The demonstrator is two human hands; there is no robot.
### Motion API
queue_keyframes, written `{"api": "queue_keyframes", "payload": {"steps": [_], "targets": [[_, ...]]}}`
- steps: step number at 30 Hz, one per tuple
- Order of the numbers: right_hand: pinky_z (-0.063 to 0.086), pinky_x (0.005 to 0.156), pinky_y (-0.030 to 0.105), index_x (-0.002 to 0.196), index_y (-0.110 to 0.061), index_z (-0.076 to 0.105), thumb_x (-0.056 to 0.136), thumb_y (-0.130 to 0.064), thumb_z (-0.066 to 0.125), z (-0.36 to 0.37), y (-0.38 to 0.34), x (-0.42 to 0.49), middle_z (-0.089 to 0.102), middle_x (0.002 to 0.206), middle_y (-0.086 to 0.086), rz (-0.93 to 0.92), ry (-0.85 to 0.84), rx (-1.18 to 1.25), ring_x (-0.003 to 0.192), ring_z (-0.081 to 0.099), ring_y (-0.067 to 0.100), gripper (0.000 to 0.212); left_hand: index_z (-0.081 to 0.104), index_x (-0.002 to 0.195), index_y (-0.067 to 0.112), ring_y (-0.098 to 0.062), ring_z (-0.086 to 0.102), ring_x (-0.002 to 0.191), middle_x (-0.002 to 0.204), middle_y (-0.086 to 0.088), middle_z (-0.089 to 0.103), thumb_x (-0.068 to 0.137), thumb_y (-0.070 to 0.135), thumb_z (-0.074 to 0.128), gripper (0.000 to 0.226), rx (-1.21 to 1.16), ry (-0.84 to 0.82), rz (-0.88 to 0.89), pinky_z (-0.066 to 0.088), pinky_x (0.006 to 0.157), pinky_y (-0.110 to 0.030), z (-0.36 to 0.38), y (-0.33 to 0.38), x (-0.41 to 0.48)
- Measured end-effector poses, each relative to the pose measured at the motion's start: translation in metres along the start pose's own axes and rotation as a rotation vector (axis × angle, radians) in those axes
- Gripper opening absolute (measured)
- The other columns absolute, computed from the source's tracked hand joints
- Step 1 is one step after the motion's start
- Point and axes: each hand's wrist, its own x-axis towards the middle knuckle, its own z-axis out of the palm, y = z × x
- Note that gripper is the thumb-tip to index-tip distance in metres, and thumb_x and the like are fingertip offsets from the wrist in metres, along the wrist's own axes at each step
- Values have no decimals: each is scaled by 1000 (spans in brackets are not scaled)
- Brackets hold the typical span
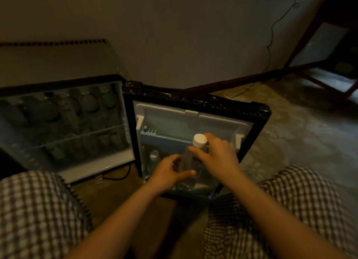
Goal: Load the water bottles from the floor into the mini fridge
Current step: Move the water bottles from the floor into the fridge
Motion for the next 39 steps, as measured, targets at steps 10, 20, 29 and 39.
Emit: {"api": "queue_keyframes", "payload": {"steps": [10,20,29,39], "targets": [[51,80,42,117,-15,50,88,-48,52,76,30,-2,66,111,7,31,-120,-73,99,63,30,45,55,123,11,-14,58,105,109,-3,64,82,13,66,43,-207,-22,-240,46,87,-23,25,-68,20],[50,89,40,114,-16,51,88,-38,57,115,55,1,61,115,6,185,-216,62,106,59,25,34,37,136,5,-18,46,125,128,-3,49,85,-6,55,55,-271,-158,-330,39,98,-22,44,-95,34],[46,94,34,117,-11,54,88,-24,59,140,69,2,62,117,8,205,-303,163,111,58,23,32,43,134,9,-20,47,125,129,-7,53,87,-2,54,50,-174,-150,-331,35,100,-22,50,-111,33],[42,98,36,132,-9,45,91,-34,54,134,70,13,55,130,14,337,-362,82,121,52,30,48,48,129,5,-26,52,121,130,-14,55,93,15,49,37,27,-20,-335,39,95,-26,46,-91,43]]}}
